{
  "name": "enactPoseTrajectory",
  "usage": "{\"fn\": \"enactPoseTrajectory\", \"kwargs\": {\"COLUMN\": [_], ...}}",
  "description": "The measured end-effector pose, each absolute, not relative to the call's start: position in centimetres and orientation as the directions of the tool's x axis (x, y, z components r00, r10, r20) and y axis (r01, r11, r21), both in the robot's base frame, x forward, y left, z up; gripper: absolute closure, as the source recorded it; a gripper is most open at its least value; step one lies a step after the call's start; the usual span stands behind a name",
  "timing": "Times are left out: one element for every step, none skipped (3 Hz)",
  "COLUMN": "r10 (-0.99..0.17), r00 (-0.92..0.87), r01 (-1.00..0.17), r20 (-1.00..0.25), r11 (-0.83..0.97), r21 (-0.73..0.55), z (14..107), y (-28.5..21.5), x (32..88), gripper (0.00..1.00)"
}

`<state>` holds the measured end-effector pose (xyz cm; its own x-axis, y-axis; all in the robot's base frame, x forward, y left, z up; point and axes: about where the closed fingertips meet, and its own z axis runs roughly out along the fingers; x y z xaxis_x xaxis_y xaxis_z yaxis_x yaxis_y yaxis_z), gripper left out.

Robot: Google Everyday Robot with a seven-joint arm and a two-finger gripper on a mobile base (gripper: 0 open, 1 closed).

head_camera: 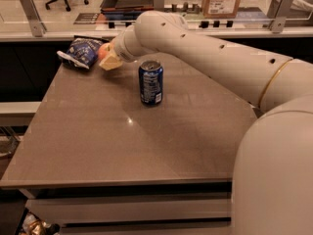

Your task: Move apple near blue chip bag

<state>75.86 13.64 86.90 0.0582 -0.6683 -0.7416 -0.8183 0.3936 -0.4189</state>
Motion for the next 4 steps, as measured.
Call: {"fn": "enactPoseTrajectory", "kwargs": {"r10": [-0.647,-0.643,-0.643,-0.643], "r00": [0.065,0.057,0.057,0.057], "r01": [-0.827,-0.844,-0.846,-0.846], "r20": [-0.760,-0.764,-0.763,-0.763], "r11": [0.391,0.377,0.376,0.376], "r21": [-0.404,-0.381,-0.379,-0.379], "z": [85.1,83.6,83.6,83.7], "y": [15.1,15.8,15.8,15.9], "x": [75.4,75.6,75.7,75.7], "gripper": [1.00,0.83,0.60,0.36]}}
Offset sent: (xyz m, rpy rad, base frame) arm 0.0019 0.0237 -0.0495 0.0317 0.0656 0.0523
